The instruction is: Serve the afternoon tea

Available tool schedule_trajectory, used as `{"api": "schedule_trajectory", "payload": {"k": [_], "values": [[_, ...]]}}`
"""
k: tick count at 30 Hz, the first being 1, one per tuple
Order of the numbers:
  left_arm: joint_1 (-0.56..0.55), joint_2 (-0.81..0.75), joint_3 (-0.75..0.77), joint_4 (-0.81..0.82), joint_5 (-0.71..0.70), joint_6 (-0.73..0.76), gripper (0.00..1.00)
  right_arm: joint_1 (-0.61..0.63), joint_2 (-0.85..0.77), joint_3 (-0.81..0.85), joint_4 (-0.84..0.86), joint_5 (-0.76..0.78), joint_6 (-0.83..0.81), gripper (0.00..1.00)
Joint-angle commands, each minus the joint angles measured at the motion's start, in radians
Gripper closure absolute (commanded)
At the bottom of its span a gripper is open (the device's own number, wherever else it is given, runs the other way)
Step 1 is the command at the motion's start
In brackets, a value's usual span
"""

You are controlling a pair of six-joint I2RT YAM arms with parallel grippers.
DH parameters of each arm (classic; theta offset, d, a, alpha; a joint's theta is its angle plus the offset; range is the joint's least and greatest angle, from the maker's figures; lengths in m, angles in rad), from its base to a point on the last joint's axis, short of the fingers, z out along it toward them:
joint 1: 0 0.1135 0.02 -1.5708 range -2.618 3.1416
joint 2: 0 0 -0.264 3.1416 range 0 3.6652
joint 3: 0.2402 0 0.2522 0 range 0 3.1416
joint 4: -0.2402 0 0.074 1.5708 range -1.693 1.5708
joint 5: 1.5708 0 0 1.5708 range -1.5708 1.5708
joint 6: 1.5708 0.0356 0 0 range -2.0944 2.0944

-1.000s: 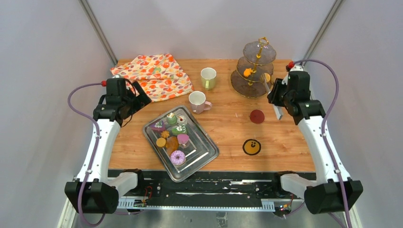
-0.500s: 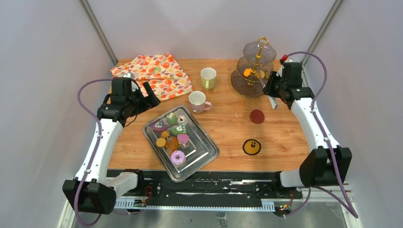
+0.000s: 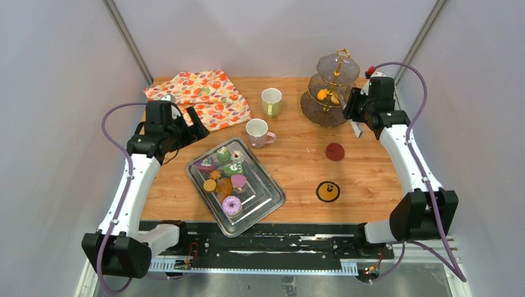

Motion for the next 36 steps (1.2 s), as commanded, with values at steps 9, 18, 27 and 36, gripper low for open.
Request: {"api": "schedule_trajectory", "payload": {"k": [9, 18, 27, 36], "values": [[-0.004, -0.001, 0.028, 0.017, 0.006, 0.017, 0.01, -0.013, -0.202, -0.065, -0.023, -0.058, 0.016, 0.87], [-0.005, 0.011, 0.037, 0.018, 0.012, 0.012, 0.01, 0.061, -0.450, -0.215, -0.150, -0.204, 0.042, 0.94], [-0.005, 0.015, 0.030, 0.019, -0.001, 0.006, 0.01, 0.629, -0.505, -0.338, -0.221, -0.098, 0.081, 0.94], [-0.005, 0.002, 0.024, 0.016, -0.004, 0.009, 0.01, 1.089, -0.268, -0.310, -0.154, 0.108, -0.006, 0.73]]}}
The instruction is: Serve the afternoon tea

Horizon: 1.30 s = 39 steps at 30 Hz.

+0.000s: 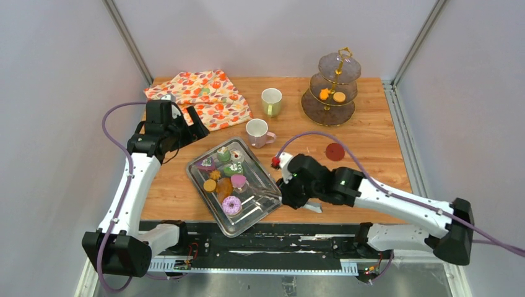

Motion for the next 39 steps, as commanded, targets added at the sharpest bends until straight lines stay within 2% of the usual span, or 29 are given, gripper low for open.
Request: {"api": "schedule_trajectory", "payload": {"k": [1, 8, 17, 28, 30, 33, 39], "values": [[-0.005, -0.010, 0.018, 0.016, -0.004, 0.009, 0.01, 0.127, 0.096, 0.054, 0.039, 0.137, -0.045, 0.72], [-0.004, -0.018, 0.019, -0.001, -0.014, 0.017, 0.01, 0.171, 0.225, 0.113, 0.049, 0.195, -0.056, 0.66], [-0.006, -0.021, 0.021, -0.005, -0.017, 0.012, 0.01, 0.181, 0.243, 0.152, 0.082, 0.230, -0.102, 0.59], [-0.005, -0.011, 0.034, -0.005, -0.009, 0.012, 0.01, 0.186, 0.345, 0.183, 0.105, 0.206, -0.120, 0.59], [-0.005, -0.010, 0.032, -0.005, -0.009, 0.012, 0.01, 0.187, 0.346, 0.183, 0.097, 0.229, -0.108, 0.66], [-0.005, -0.007, 0.031, -0.006, -0.007, 0.010, 0.01, 0.187, 0.327, 0.192, 0.075, 0.262, -0.096, 0.97], [-0.005, -0.001, 0.031, -0.004, -0.007, 0.008, 0.01, 0.187, 0.244, 0.190, 0.069, 0.288, -0.090, 0.99]]}}
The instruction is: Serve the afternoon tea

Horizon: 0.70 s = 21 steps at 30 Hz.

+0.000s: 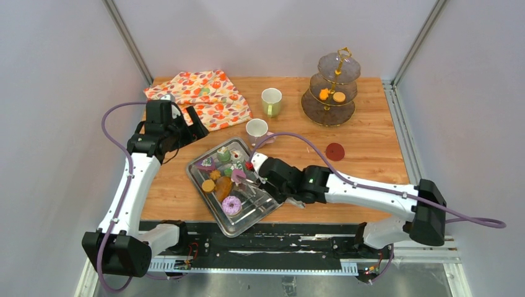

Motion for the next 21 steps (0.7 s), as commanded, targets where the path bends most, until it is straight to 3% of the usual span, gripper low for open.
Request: {"api": "schedule_trajectory", "payload": {"k": [1, 10, 16, 21], "values": [[-0.004, 0.001, 0.031, -0.003, 0.006, 0.009, 0.01, 0.013, -0.090, 0.033, 0.003, 0.053, 0.016, 0.99], [-0.004, 0.003, 0.036, -0.003, -0.002, 0.014, 0.01, -0.114, -0.292, 0.038, -0.064, -0.131, 0.077, 0.99], [-0.005, 0.005, 0.045, -0.003, -0.004, 0.014, 0.01, -0.455, -0.456, 0.109, -0.138, -0.248, 0.073, 1.00], [-0.005, 0.006, 0.043, 0.000, -0.002, 0.015, 0.01, -0.779, -0.460, 0.200, -0.196, -0.357, 0.056, 0.99]]}}
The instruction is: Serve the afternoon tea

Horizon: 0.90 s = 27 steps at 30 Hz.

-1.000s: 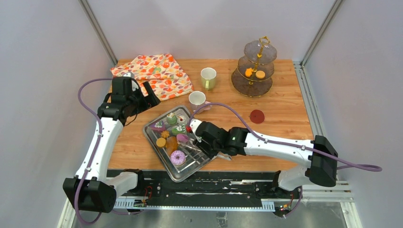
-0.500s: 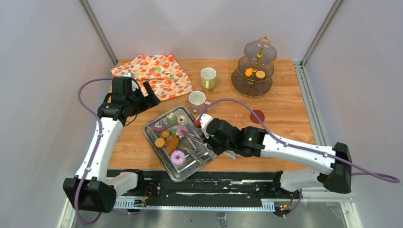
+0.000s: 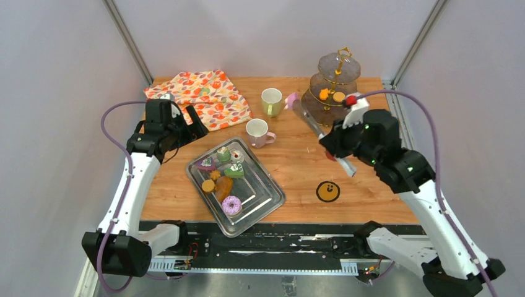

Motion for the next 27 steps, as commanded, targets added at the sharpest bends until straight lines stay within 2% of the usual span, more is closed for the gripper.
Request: {"api": "schedule_trajectory", "payload": {"k": [1, 5, 12, 27], "values": [[-0.005, 0.006, 0.033, 0.001, 0.001, 0.014, 0.01, -0.247, 0.010, 0.080, -0.042, -0.171, 0.000, 0.99], [-0.005, 0.000, 0.030, 0.001, -0.003, 0.018, 0.01, -0.440, 0.046, 0.101, 0.046, -0.333, 0.061, 0.99], [-0.005, 0.002, 0.024, 0.006, 0.002, 0.019, 0.01, -0.599, 0.169, 0.144, 0.187, -0.415, 0.174, 0.99], [-0.005, 0.002, 0.020, 0.006, -0.011, 0.020, 0.01, -0.660, 0.408, 0.221, 0.410, -0.440, 0.334, 0.99]]}}
